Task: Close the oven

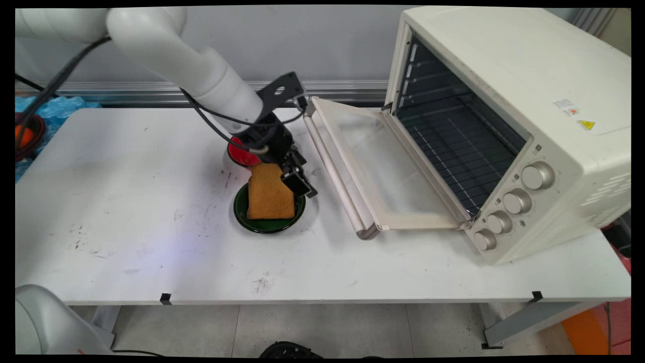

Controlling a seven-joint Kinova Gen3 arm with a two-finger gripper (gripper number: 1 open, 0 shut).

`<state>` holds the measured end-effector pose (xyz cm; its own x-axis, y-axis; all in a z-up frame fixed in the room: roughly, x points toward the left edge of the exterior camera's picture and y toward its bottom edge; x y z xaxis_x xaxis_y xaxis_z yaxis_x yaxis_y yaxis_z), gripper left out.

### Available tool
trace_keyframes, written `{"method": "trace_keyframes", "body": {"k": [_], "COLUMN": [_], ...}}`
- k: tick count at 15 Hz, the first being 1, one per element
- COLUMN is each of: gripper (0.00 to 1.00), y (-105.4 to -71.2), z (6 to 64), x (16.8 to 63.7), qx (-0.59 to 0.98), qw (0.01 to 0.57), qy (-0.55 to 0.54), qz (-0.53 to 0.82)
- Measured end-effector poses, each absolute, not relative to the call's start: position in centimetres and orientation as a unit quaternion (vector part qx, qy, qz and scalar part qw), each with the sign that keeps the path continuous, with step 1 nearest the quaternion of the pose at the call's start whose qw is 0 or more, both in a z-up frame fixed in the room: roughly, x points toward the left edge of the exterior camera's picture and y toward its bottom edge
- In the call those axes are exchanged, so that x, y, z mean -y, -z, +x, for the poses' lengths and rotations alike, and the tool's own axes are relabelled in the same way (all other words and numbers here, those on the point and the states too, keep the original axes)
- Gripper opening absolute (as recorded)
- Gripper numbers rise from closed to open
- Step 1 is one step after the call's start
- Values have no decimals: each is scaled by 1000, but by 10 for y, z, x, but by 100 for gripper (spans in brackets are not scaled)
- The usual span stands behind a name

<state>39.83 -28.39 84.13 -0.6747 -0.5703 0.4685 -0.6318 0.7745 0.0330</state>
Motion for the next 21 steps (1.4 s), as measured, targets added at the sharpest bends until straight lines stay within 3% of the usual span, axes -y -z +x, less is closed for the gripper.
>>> {"method": "trace_keyframes", "body": {"k": [10,11,21], "gripper": [100,0,0], "y": [-795,-792,-766], "z": [374,372,359], "x": [303,305,315], "qx": [912,911,899], "qw": [230,231,246], "qy": [-92,-95,-115], "qz": [327,327,343]}}
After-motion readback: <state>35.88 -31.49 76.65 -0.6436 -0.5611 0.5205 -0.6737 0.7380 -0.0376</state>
